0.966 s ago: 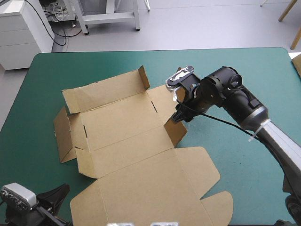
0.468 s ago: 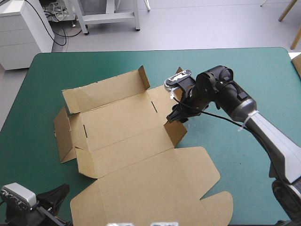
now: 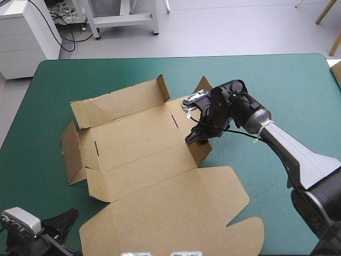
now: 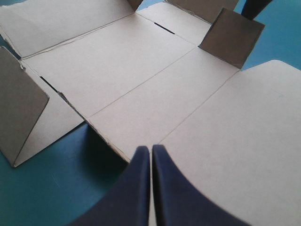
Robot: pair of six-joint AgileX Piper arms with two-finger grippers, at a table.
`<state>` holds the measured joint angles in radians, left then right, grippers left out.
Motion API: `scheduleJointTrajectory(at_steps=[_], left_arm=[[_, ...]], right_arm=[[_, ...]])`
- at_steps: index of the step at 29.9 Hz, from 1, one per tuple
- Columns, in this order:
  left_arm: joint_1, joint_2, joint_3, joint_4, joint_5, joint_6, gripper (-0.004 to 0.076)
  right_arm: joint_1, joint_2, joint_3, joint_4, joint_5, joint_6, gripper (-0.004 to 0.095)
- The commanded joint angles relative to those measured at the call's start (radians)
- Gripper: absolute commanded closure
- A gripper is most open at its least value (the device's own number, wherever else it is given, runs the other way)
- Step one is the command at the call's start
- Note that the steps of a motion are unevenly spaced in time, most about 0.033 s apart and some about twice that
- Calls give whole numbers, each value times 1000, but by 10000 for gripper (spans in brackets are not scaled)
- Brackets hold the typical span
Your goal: Fold the box
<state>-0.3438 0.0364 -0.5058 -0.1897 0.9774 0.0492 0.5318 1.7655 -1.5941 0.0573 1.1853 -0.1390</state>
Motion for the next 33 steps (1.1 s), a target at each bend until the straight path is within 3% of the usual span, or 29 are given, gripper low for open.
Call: scheduleJointTrajectory(at_steps=[1,5,11,25,33], left_arm=[[-9,17,-22,-17,-72,-4,731],[-9,17,-22,-17,-72,-4,731],[-9,17,-22,-17,-72,-4,731],[-9,17,-22,-17,-72,-4,731],[-9,17,-22,-17,-72,-4,731]], right_arm=[[-17,-35,31,0,-15,-33,348],[-41,-27,66,32,-27,-38,348],[-70,-18,66,213,-88,-129,348],[-74,54,68,226,-123,-129,358],[-74,71,68,255,-135,-127,505]])
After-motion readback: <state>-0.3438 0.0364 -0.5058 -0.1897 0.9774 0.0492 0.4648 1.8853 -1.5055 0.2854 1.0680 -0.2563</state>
